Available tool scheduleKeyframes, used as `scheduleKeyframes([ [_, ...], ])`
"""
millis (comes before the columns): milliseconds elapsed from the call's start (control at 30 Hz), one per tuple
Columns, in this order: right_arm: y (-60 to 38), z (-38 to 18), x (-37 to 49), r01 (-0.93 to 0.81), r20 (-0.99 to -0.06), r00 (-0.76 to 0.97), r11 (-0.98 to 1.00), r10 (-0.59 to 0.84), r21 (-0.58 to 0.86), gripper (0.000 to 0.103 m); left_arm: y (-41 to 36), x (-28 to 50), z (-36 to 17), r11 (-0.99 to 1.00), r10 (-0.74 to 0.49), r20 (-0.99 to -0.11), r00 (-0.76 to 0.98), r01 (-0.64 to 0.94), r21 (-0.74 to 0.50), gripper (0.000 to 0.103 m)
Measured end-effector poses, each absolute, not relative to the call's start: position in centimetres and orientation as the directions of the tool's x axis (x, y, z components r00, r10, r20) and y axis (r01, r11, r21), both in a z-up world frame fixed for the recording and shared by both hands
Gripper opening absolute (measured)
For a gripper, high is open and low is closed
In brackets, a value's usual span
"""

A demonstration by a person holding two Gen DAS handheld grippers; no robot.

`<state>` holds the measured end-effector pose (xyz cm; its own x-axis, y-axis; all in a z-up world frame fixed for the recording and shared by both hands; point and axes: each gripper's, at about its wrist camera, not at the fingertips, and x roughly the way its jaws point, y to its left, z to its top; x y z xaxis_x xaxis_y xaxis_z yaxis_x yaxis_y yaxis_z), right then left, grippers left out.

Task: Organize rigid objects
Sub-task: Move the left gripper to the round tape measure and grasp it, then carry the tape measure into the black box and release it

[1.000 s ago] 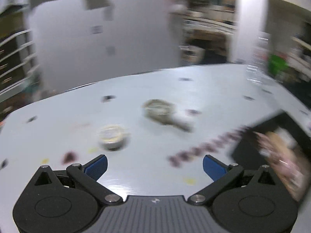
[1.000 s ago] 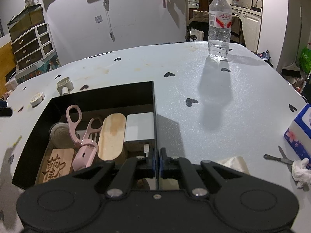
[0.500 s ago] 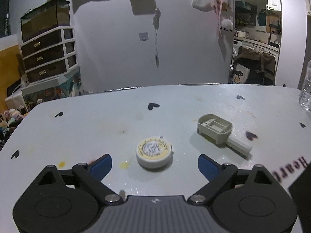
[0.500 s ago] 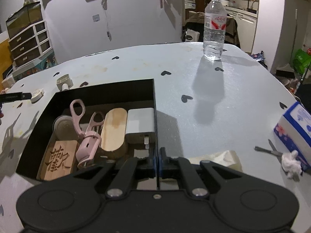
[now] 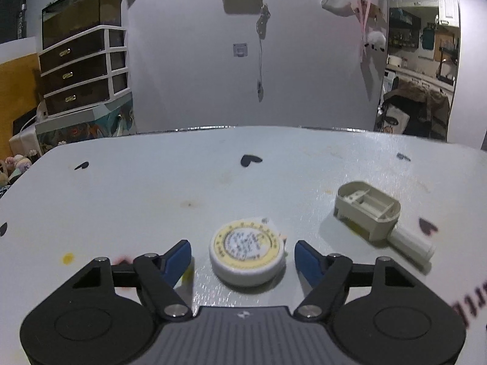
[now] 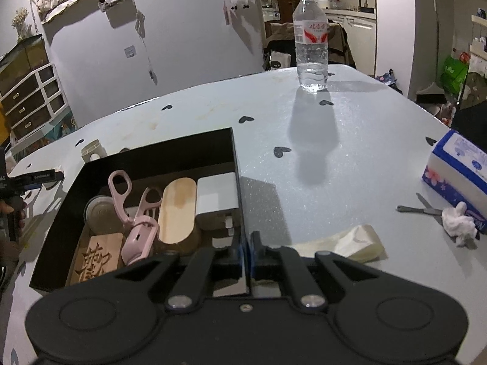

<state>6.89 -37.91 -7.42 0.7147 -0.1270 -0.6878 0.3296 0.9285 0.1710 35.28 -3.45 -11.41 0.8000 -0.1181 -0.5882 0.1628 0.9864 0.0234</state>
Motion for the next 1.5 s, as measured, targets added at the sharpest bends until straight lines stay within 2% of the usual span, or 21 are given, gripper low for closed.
scheduleKeyframes([
  [33,-38.0,-7.5,7.0,0.333,-0.690,0.713,0.926,-0.125,0.177,0.006,-3.5,35.6,-11.4,0.986,-0.119,-0.591,0.798,0.163,0.022,0.065],
  [133,-37.9,-7.7,7.3,0.339,-0.704,0.698,0.926,-0.130,0.166,0.005,-3.9,36.3,-11.4,0.988,-0.102,-0.589,0.802,0.150,0.033,0.053],
  [333,-37.7,-7.7,7.5,0.338,-0.708,0.692,0.929,-0.138,0.149,0.005,-4.4,35.0,-11.0,0.987,-0.120,-0.601,0.790,0.160,0.014,0.053],
  [467,-37.7,-7.7,7.5,0.336,-0.707,0.693,0.931,-0.141,0.144,0.005,-5.3,32.0,-9.9,0.976,-0.171,-0.566,0.806,0.219,0.016,0.053],
  [633,-37.7,-7.7,7.4,0.332,-0.707,0.694,0.932,-0.137,0.145,0.005,-6.4,27.6,-7.1,0.955,-0.287,-0.522,0.803,0.281,-0.093,0.053],
  [800,-37.7,-7.7,7.5,0.325,-0.707,0.694,0.935,-0.135,0.140,0.005,-9.6,23.4,-3.5,0.886,-0.451,-0.487,0.748,0.443,-0.140,0.053],
  [967,-37.7,-7.7,7.5,0.319,-0.711,0.691,0.938,-0.131,0.138,0.005,-14.0,20.9,-2.4,0.772,-0.613,-0.522,0.593,0.591,-0.236,0.053],
  [1133,-37.8,-7.7,7.5,0.318,-0.710,0.693,0.937,-0.125,0.146,0.005,-19.0,18.2,-3.0,0.625,-0.722,-0.577,0.382,0.717,-0.307,0.053],
  [1300,-38.2,-7.8,7.4,0.315,-0.708,0.698,0.934,-0.108,0.169,0.006,-22.2,16.5,-5.2,0.563,-0.723,-0.637,0.268,0.763,-0.318,0.053],
  [1500,-38.6,-7.9,7.3,0.310,-0.704,0.705,0.930,-0.085,0.198,0.007,-23.4,16.0,-6.8,0.554,-0.716,-0.656,0.237,0.766,-0.327,0.053],
])
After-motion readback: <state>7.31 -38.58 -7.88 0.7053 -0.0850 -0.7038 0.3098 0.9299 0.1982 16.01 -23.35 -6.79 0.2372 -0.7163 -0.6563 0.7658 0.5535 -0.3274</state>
